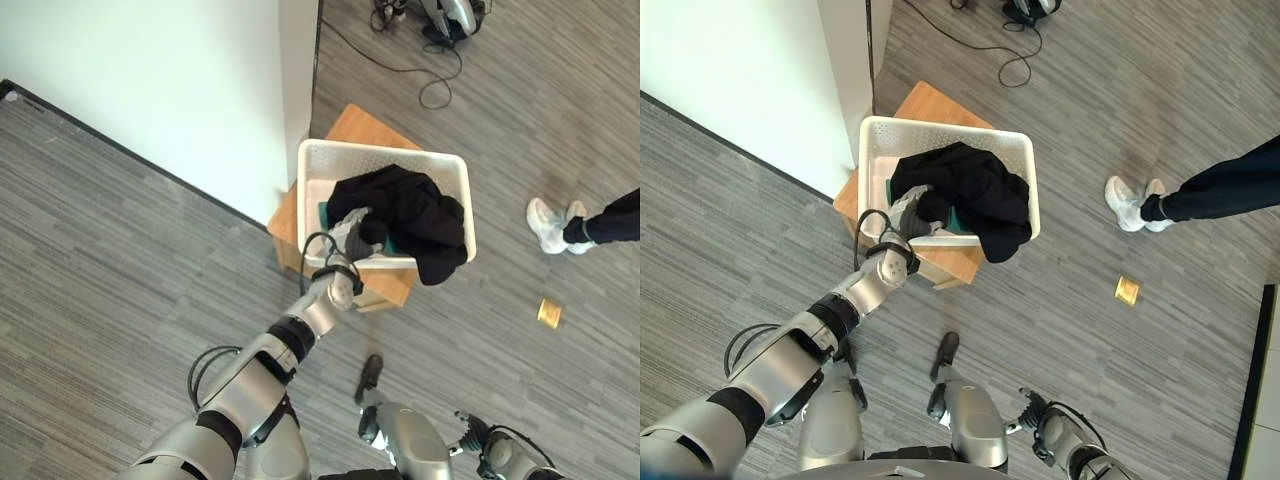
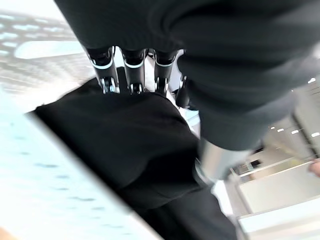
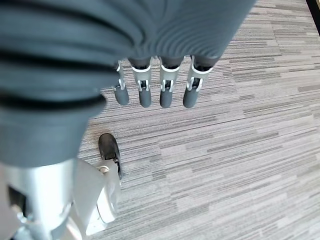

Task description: Pick up bed clothes into laundry basket.

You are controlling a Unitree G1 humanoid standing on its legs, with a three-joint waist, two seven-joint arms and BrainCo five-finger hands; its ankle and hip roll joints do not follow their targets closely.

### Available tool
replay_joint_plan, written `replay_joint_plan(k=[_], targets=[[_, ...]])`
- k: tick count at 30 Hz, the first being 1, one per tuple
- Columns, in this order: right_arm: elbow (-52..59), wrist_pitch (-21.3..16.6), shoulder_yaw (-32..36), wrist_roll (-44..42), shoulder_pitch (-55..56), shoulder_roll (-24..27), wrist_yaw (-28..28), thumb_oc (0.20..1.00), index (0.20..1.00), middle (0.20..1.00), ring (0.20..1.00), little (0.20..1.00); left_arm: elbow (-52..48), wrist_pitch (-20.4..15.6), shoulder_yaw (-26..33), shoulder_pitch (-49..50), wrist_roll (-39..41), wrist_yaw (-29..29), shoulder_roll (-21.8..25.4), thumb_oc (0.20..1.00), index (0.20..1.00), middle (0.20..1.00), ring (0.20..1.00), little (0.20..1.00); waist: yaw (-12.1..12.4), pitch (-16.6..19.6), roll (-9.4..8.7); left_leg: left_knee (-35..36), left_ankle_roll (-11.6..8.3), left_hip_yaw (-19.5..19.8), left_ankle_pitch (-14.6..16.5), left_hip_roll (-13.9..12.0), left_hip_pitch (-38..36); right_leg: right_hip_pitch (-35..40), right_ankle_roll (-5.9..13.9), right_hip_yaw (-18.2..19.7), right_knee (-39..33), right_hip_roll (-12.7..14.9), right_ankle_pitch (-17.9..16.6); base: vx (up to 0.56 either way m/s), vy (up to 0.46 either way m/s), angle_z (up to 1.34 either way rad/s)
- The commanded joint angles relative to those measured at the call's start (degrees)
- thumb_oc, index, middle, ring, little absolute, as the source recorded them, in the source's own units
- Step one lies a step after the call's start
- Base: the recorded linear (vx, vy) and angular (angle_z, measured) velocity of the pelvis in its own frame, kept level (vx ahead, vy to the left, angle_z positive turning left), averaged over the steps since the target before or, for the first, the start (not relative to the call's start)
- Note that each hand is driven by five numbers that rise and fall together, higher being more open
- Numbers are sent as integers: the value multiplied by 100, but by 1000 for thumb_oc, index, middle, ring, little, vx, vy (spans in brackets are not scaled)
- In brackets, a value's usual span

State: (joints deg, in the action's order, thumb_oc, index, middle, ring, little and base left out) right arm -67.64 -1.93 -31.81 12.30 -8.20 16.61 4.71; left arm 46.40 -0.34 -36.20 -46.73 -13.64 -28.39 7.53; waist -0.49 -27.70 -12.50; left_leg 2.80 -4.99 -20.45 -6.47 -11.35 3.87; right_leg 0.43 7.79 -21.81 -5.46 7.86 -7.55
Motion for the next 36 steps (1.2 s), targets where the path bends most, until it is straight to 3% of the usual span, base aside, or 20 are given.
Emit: replay_joint_plan(k=[1, 12, 17, 20, 23, 24, 26, 27, 31, 33, 35, 36], targets=[[163, 49, -104, -151, 324, 193, 16, 1000, 1000, 1000, 1000, 1000, -165, -498, -241, -472, 95, -40, -723, 1000, 1000, 1000, 1000, 1000, 67, 373, 282, 220, -401, -18, 407, -484, -48, -364, 449, 108, 46, 186, 262, 52, -5, 2], [75, 189, 485, -60, 560, 374, 218, 1000, 1000, 1000, 1000, 1000, -1516, -806, 37, -422, 655, -152, -616, 1000, 1000, 1000, 1000, 1000, -176, 1079, 748, 220, -331, -117, 564, -258, -485, -8, 479, 160, 46, 326, 409, 85, 8, -3], [274, 256, 752, -111, 66, 895, 367, 1000, 1000, 1000, 1000, 1000, -1937, -706, 268, -894, 913, -120, -470, 1000, 1000, 1000, 1000, 1000, -178, 1414, 973, 220, -330, -137, 609, -175, -691, 174, 508, 136, 46, 384, 454, 85, 12, -6], [439, 263, 785, -192, -834, 1511, 319, 1000, 1000, 1000, 1000, 1000, -1679, -590, 333, -1147, 1212, 196, -163, 1000, 1000, 1000, 1000, 1000, -145, 1610, 1111, 220, -338, -124, 637, -138, -809, 266, 535, 131, 46, 401, 482, 60, 28, -7], [746, 262, 741, -556, -2238, 2392, 101, 1000, 1000, 1000, 1000, 1000, -1327, -580, 550, -1088, 2201, 835, -41, 1000, 1000, 1000, 1000, 1000, -88, 1809, 1220, 220, -350, -86, 635, -124, -869, 325, 543, 125, 46, 437, 487, 62, 46, -4], [742, 263, 730, -560, -2257, 2395, 99, 1000, 1000, 1000, 1000, 1000, -1323, -581, 561, -1100, 2204, 838, -36, 1000, 1000, 1000, 1000, 1000, -98, 1813, 1222, 220, -345, -83, 615, -122, -844, 302, 537, 124, 46, 439, 472, 38, 41, 3], [1028, 277, 392, -904, -3988, 2924, 103, 1000, 1000, 1000, 1000, 1000, -1091, -537, 517, -1053, 2520, 914, -96, 1000, 1000, 1000, 1000, 1000, -19, 1972, 1260, 220, -367, -48, 616, -124, -883, 351, 528, 87, 46, 466, 466, 42, 49, 10], [1197, 230, 250, -1102, -4853, 2845, 269, 1000, 1000, 1000, 1000, 1000, -1087, -554, 446, -1031, 2627, 845, -200, 1000, 1000, 1000, 1000, 1000, 46, 2049, 1261, 220, -380, -20, 637, -137, -905, 402, 523, 80, 46, 473, 484, 27, 37, 6], [1515, 206, 119, -1246, -5797, 2562, 562, 1000, 1000, 1000, 1000, 1000, -1208, -578, 400, -996, 2796, 740, -355, 1000, 1000, 1000, 1000, 1000, 143, 2159, 1251, 220, -395, 60, 603, -133, -866, 404, 487, 53, 46, 473, 471, 9, 6, 7], [1759, 176, 204, -1295, -5956, 2257, 721, 1000, 1000, 1000, 1000, 1000, -1384, -575, 408, -909, 2799, 593, -390, 1000, 1000, 1000, 1000, 1000, 229, 2207, 1254, 220, -408, 118, 601, -136, -864, 435, 465, 33, 46, 471, 477, 20, -13, 18], [1931, 178, 267, -1085, -5803, 1524, 894, 1000, 1000, 1000, 1000, 1000, -1722, -604, 487, -566, 2771, 414, -402, 1000, 1000, 1000, 1000, 1000, 442, 2230, 1281, 220, -409, 229, 579, -146, -847, 488, 414, -1, 46, 445, 517, 16, -22, 16], [1939, 182, 273, -1079, -5786, 1511, 899, 1000, 1000, 1000, 1000, 1000, -1737, -599, 481, -542, 2769, 411, -393, 1000, 1000, 1000, 1000, 1000, 434, 2241, 1274, 220, -410, 231, 581, -148, -848, 491, 413, -4, 46, 443, 520, 0, -8, 16]])
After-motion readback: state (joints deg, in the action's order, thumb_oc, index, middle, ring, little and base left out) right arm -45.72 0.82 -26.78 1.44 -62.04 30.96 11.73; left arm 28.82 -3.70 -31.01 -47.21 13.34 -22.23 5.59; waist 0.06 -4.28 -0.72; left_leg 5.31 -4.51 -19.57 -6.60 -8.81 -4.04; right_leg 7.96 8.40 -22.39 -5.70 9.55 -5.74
